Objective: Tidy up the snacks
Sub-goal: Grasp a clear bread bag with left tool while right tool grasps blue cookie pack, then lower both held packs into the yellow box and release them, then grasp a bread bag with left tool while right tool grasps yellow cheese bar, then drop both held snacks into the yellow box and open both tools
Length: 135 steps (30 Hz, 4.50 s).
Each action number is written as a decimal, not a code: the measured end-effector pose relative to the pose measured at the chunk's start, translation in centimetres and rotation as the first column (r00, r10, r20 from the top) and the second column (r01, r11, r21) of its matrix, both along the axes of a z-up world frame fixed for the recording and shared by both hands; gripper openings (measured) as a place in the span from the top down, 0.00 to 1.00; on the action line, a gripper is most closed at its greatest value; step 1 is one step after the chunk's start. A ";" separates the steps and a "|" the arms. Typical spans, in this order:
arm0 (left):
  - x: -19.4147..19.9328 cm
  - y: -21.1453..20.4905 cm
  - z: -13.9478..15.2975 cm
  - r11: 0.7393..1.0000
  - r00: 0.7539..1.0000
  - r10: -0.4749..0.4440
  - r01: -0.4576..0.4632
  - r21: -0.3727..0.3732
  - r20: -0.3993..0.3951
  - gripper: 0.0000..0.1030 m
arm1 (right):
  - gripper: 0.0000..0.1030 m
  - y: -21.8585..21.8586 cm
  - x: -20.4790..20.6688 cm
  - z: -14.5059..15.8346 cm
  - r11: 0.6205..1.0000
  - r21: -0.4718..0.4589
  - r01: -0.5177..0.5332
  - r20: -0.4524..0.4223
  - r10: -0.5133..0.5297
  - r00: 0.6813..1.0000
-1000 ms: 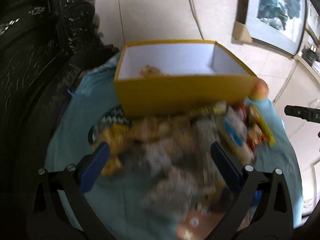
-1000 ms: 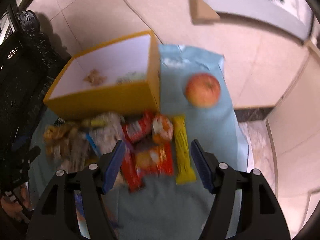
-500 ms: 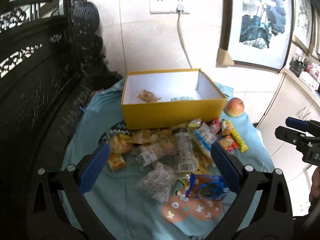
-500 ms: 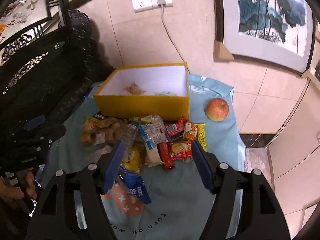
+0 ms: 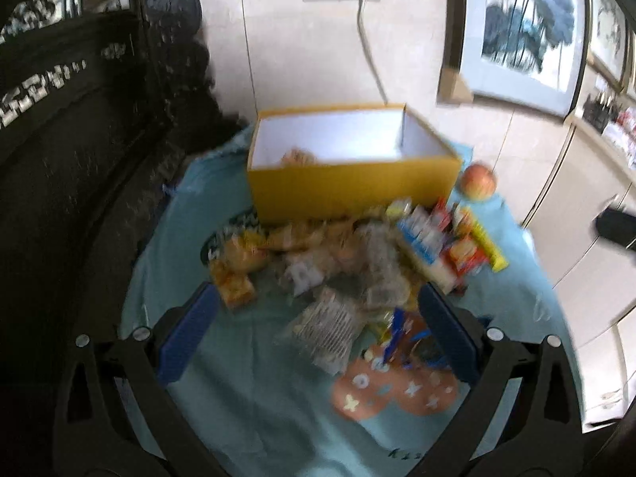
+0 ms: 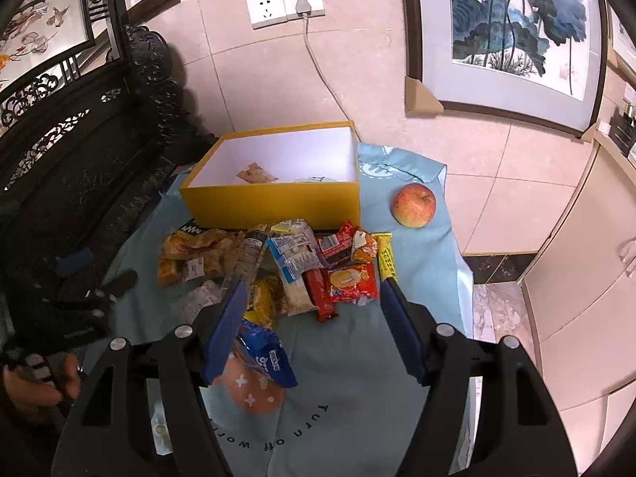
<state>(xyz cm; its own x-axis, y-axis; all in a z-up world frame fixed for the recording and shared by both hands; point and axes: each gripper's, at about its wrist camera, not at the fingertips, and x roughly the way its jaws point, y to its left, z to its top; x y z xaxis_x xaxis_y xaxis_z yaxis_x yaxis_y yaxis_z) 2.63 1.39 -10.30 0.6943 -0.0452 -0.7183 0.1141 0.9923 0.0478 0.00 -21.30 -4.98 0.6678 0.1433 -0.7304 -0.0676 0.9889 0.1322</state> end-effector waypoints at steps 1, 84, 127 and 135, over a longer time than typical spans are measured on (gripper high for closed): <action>0.3 0.1 -1.2 1.000 1.000 0.004 -0.003 0.016 -0.025 0.02 | 0.32 -0.1 0.0 -0.2 1.000 -0.003 0.003 -0.007 -0.003 1.000; 9.4 1.8 -4.0 0.999 0.998 0.006 -0.003 0.041 -0.064 0.05 | 0.44 -4.8 11.9 -7.3 0.997 -0.066 -0.043 -0.141 0.034 0.989; 9.1 4.1 -10.2 0.989 0.986 -0.040 0.016 -0.146 -0.163 0.52 | 0.81 -6.8 12.6 -15.5 0.996 0.080 0.026 -0.274 -0.003 0.962; 7.2 3.1 -5.3 0.989 0.997 -0.052 0.042 -0.145 -0.066 0.52 | 0.81 -4.8 11.1 -9.5 0.990 0.136 -0.029 -0.164 0.051 0.985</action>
